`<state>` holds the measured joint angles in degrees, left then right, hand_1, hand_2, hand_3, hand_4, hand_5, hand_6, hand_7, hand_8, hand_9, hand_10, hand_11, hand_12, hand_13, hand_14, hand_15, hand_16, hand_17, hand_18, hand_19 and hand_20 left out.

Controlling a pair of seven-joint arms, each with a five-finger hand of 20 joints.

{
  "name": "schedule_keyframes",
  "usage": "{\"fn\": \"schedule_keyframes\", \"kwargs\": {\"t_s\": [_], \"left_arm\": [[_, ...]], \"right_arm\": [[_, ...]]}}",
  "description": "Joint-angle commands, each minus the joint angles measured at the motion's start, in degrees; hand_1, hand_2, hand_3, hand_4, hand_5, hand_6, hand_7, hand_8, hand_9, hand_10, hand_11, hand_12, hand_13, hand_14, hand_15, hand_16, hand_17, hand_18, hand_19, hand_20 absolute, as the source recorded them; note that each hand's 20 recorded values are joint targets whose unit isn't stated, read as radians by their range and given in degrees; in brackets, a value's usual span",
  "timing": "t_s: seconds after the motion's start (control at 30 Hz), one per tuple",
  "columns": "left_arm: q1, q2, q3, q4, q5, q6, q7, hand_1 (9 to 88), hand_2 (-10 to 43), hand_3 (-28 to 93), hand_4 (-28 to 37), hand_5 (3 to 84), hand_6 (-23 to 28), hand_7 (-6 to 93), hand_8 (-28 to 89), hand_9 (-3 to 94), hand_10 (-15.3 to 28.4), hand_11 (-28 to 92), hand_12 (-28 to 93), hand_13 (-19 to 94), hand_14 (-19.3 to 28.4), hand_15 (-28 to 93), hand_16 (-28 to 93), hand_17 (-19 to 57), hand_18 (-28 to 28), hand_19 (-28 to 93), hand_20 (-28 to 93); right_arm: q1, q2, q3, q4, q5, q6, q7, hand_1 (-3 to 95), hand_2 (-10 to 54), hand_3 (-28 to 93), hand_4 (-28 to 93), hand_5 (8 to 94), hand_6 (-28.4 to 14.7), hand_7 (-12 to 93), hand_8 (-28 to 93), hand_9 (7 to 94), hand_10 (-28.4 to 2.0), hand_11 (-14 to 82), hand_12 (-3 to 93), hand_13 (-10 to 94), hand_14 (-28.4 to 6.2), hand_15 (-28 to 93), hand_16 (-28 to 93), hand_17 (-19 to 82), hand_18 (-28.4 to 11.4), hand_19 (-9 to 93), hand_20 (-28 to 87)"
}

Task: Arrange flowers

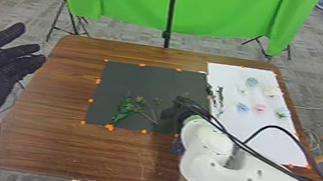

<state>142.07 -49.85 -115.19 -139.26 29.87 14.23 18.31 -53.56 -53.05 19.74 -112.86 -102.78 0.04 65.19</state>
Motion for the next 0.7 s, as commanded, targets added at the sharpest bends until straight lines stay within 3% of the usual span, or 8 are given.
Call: {"fn": "schedule_keyframes", "kwargs": {"t_s": [0.03, 0.47, 0.6, 0.7], "left_arm": [[-0.8, 0.21, 0.96, 0.48, -0.03, 0.09, -0.91, 21.9, 7.1, 79, -24.3, 32.5, 7.3, 16.9, -11, 34.1, 21.0, 30, 13, 26, 28.4, 56, -10, -6.6, 26.5, 60, 25], [-1.2, 0.40, 0.82, 0.47, -0.11, 0.53, -1.52, 22.1, 7.0, 79, -24.4, 33.0, 7.5, 17.0, -11, 34.6, 21.2, 30, 13, 26, 28.4, 56, -10, -6.5, 26.6, 60, 26], [-1.2, 0.32, 0.92, 0.46, -0.09, 0.53, -1.78, 22.2, 7.1, 79, -24.5, 33.0, 7.5, 17.0, -11, 34.7, 21.2, 30, 13, 27, 28.4, 56, -10, -6.5, 26.6, 60, 26], [-0.4, 0.06, 0.36, 0.21, 0.03, 0.40, -1.73, 22.2, 7.1, 79, -24.5, 33.1, 7.5, 16.9, -11, 34.8, 21.2, 30, 13, 27, 28.4, 56, -10, -6.5, 26.6, 60, 26]], "right_arm": [[-1.3, -2.6, -1.9, -0.3, 2.0, -2.2, -2.0, 28.0, 4.9, 70, -21, 68.0, -6.4, 10, -10, 93.7, -12.8, 30.9, 15.1, 94, -6.2, 52, 17, 59, -20.8, 93, 11], [-2.6, -5.2, -1.2, -2.1, 2.7, -8.2, -5.3, 28.1, 5.7, 70, -21, 66.6, -5.8, 10, -10, 93.7, -13.6, 28.4, 16.6, 94, -6.8, 50, 19, 57, -21.6, 93, 12], [-1.9, -5.2, -2.3, -2.0, 1.3, -7.9, -4.4, 28.0, 5.8, 70, -21, 66.5, -5.7, 10, -10, 93.7, -13.6, 28.3, 16.7, 94, -6.8, 50, 19, 56, -21.7, 93, 12], [-0.1, -3.9, -4.4, -2.5, -1.6, -4.7, -3.7, 27.9, 5.9, 70, -21, 67.2, -5.5, 11, -11, 93.7, -13.6, 28.3, 16.8, 94, -6.8, 50, 19, 56, -21.7, 93, 11]]}}
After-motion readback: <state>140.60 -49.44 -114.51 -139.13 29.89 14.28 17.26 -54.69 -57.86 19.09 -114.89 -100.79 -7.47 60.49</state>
